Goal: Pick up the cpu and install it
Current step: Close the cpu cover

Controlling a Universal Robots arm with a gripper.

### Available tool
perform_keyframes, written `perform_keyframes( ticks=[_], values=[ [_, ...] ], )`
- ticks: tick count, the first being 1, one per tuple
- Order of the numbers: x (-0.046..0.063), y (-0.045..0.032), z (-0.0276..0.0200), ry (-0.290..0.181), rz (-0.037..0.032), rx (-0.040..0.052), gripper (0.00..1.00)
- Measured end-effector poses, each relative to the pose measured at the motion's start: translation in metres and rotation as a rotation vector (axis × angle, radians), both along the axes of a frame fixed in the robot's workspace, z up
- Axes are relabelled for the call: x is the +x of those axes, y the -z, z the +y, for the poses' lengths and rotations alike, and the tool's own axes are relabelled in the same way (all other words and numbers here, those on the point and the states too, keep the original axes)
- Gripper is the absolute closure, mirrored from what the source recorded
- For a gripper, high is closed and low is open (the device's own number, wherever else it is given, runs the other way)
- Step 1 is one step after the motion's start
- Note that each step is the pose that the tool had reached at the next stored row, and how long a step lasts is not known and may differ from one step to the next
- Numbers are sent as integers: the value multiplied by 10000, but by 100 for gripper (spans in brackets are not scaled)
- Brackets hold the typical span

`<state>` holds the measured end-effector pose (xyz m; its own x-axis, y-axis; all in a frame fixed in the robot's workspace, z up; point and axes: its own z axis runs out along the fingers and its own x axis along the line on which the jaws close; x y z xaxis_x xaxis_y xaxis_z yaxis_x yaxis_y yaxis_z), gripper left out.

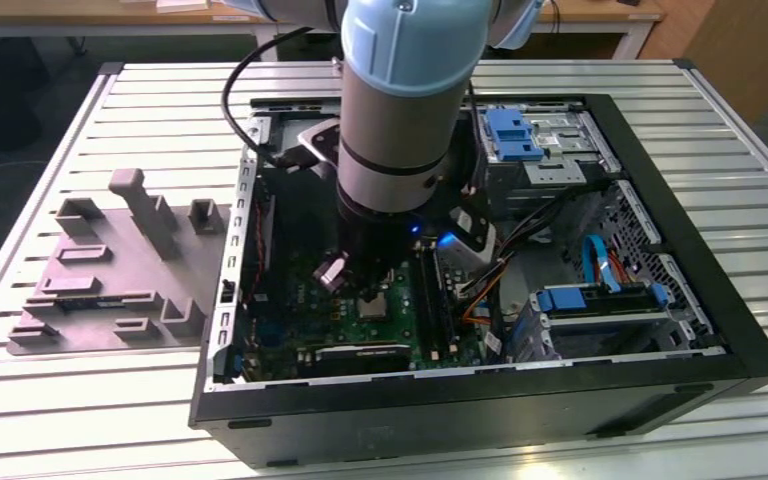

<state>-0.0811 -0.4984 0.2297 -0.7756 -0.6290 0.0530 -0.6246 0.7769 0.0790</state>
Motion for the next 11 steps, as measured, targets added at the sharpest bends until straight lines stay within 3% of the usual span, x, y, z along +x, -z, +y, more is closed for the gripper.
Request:
perform_keyframes(
  ticks=[5,11],
  values=[
    [0,0,0,-640,0,-1,89],
    [0,-1,7,-760,6,7,89]
  ],
)
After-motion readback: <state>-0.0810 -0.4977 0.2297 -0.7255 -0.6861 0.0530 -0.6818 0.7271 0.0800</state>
